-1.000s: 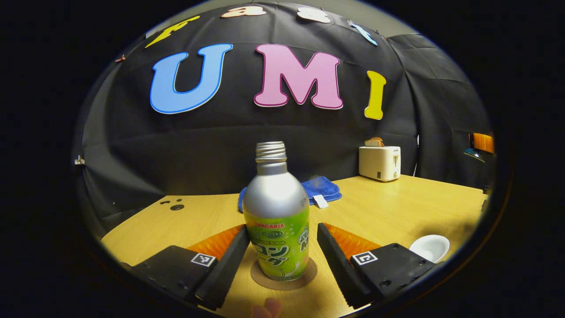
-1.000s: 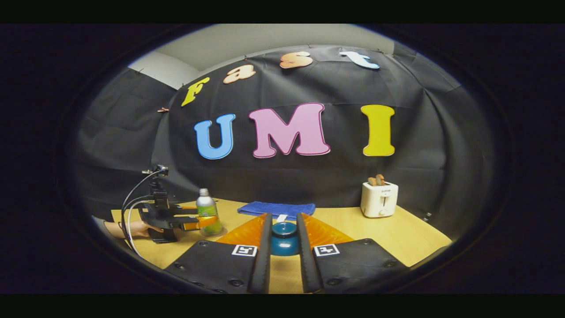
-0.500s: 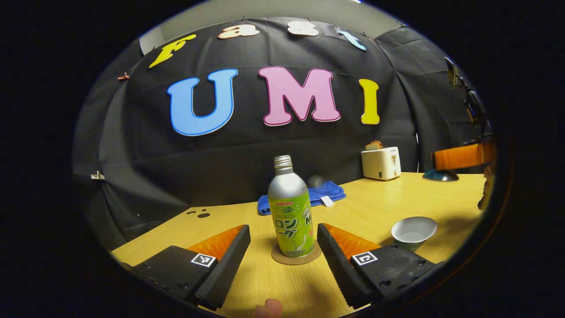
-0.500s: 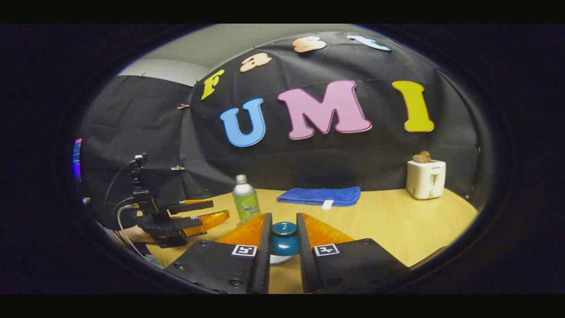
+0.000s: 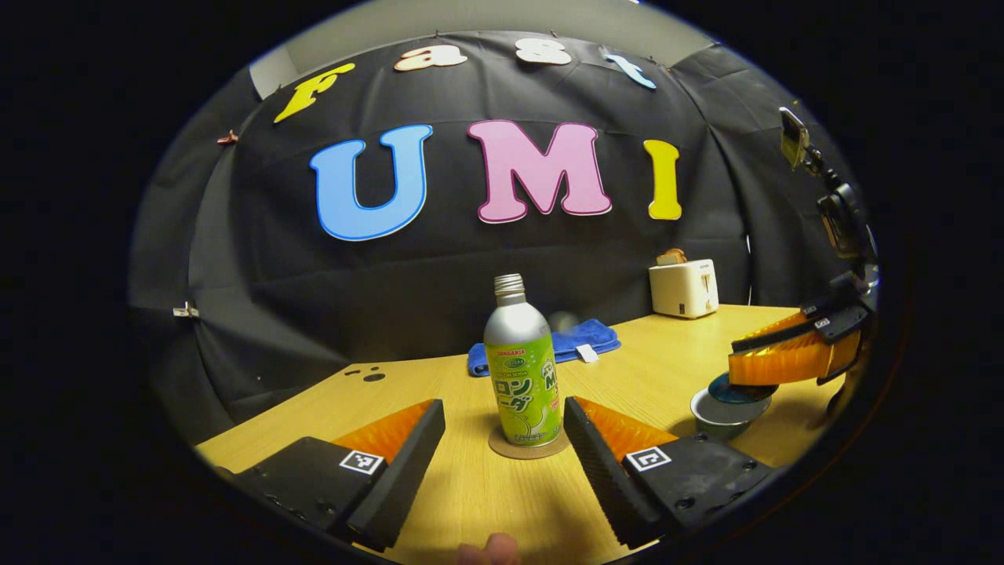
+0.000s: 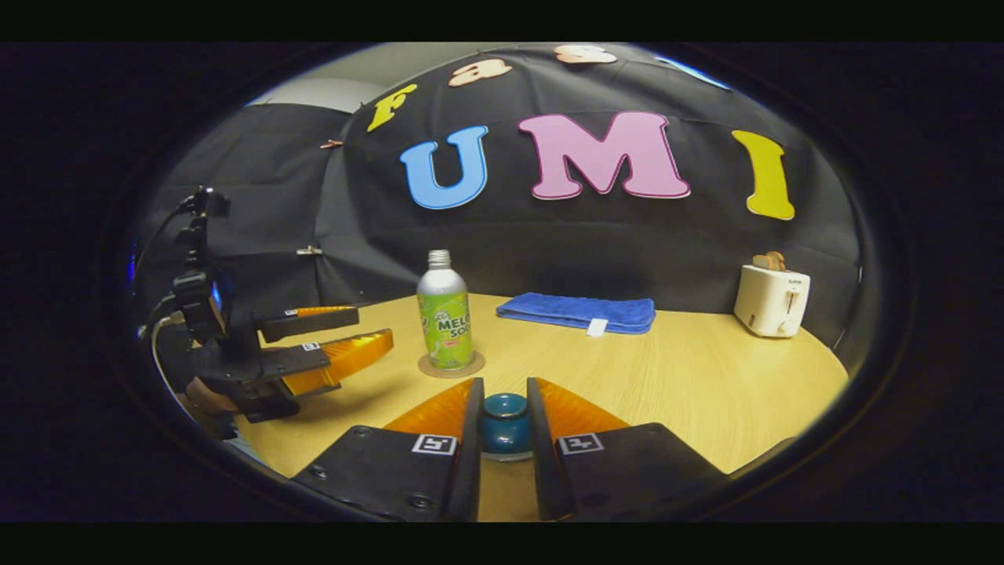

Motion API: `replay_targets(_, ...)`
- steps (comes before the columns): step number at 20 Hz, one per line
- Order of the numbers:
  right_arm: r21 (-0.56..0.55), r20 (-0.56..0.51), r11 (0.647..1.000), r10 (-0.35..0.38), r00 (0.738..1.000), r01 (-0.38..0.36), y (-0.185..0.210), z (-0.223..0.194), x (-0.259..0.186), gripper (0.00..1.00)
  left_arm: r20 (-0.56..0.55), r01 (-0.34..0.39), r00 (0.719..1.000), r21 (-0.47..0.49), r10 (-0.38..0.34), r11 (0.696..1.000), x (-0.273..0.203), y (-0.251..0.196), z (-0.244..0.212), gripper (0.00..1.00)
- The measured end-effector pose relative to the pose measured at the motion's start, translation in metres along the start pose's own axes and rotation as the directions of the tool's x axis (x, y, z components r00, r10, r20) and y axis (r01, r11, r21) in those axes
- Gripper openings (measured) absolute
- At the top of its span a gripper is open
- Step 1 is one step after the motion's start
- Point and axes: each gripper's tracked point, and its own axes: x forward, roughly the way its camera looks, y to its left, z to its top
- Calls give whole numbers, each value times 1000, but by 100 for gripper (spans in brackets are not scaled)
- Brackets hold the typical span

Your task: Open the teacup lid with one hand, grasp the water bottle and pour water into the teacup with the other hand; after pouring, place the water bottle on the coaster and then close the teacup lid.

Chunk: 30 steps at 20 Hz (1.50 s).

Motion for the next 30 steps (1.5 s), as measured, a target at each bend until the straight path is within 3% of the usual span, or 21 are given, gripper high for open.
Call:
replay_targets(1, -3, -5, 1000, -5, 1000, 5, 0, -2, 2, 37, 1, -9, 1000, -27, 9, 1000, 0, 6, 0, 96)
replay_targets(4, -17, -25, 1000, -21, 999, 20, 0, -9, 4, 35, -3, -24, 1000, -122, 24, 992, 1, 16, -2, 97)
replay_targets(5, -22, -25, 1000, -22, 999, 22, 1, -10, 4, 32, -2, -25, 1000, -109, 25, 994, 4, 16, -2, 97)
replay_targets(6, -27, -22, 999, -21, 1000, 21, 3, -9, 4, 37, 4, -9, 1000, -109, 10, 994, 1, 15, -2, 97)
replay_targets(8, -46, -23, 999, -27, 999, 26, 4, -11, 4, 32, 6, 3, 1000, -112, -2, 994, 2, 14, -2, 97)
replay_targets(9, -57, -22, 998, -34, 999, 32, 3, -12, 4, 37, 4, 2, 1000, -112, -2, 994, 3, 16, -2, 97)
replay_targets(11, -65, -22, 997, -33, 999, 31, 4, -14, 6, 37, 5, 3, 1000, -111, -2, 994, 2, 15, -2, 97)
replay_targets(12, -68, -22, 997, -33, 999, 31, 4, -14, 7, 32, 5, 3, 1000, -111, -3, 994, 2, 15, -2, 97)
replay_targets(16, -72, -32, 997, -32, 999, 29, 4, -16, 7, 32, 5, 4, 1000, -110, -3, 994, 3, 16, -2, 97)
replay_targets(17, -72, -33, 997, -30, 999, 28, 4, -16, 8, 37, 6, 4, 1000, -110, -3, 994, 2, 16, -2, 97)
replay_targets(19, -74, -35, 997, -39, 999, 36, 3, -16, 8, 32, 6, 4, 1000, -110, -3, 994, 2, 16, -2, 97)
replay_targets(20, -74, -34, 996, -42, 999, 39, 2, -16, 9, 39, 5, 4, 1000, -110, -4, 994, 3, 16, -3, 97)
replay_targets(21, -77, -34, 996, -43, 999, 40, 3, -16, 9, 36, 6, 4, 1000, -110, -4, 994, 2, 16, -2, 97)
replay_targets(22, -77, -34, 996, -42, 999, 39, 3, -16, 8, 40, 5, 4, 1000, -110, -4, 994, 3, 16, -2, 97)
replay_targets(26, -39, 55, 997, -60, 997, 62, -4, 5, 0, 54, 5, 4, 1000, -109, -4, 994, 2, 16, -2, 97)
replay_targets(30, -24, 204, 997, -61, 977, 67, -7, 39, -18, 59, 5, 4, 1000, -110, -3, 994, 3, 17, -3, 97)
